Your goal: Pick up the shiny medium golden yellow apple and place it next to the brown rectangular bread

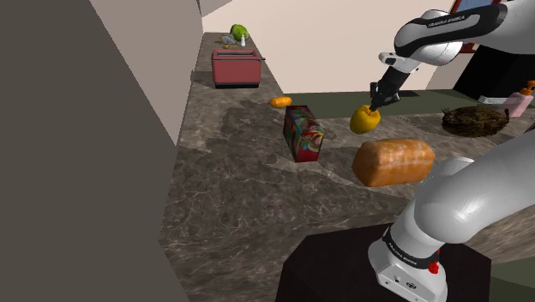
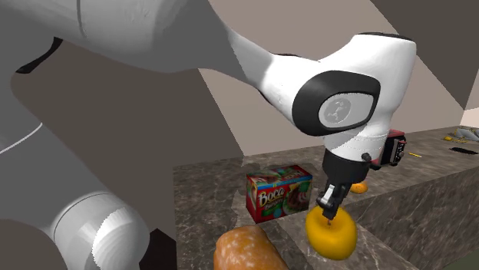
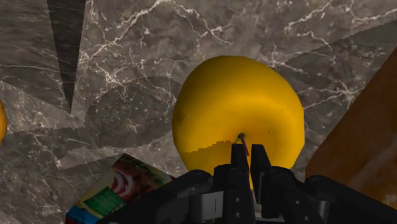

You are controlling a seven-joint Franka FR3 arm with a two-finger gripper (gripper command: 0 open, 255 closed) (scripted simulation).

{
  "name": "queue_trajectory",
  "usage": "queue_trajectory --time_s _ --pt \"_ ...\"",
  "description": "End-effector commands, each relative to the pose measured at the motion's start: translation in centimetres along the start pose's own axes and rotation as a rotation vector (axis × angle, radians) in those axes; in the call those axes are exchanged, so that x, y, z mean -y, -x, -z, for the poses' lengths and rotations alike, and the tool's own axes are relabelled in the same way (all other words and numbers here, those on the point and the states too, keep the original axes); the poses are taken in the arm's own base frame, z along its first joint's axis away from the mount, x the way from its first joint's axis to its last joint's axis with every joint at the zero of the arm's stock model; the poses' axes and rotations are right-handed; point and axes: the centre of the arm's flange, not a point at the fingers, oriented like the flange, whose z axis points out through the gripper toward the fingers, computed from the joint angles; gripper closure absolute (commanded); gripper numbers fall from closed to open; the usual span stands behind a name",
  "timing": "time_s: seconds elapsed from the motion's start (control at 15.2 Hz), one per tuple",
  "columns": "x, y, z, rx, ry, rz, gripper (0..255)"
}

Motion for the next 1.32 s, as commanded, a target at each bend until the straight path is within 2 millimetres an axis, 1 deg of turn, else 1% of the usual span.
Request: queue_trajectory --time_s 0.0,0.59,1.06,1.12,1.25 --pt "0.3 0.1 -1.1 0.000 0.001 0.000 255" --pt "1.0 0.8 -5.7 0.000 0.001 0.000 255" --pt "1.0 0.8 -5.7 0.000 0.001 0.000 255" --pt "1.0 0.8 -5.7 0.000 0.001 0.000 0" --pt "1.0 0.8 -5.7 0.000 0.001 0.000 0"
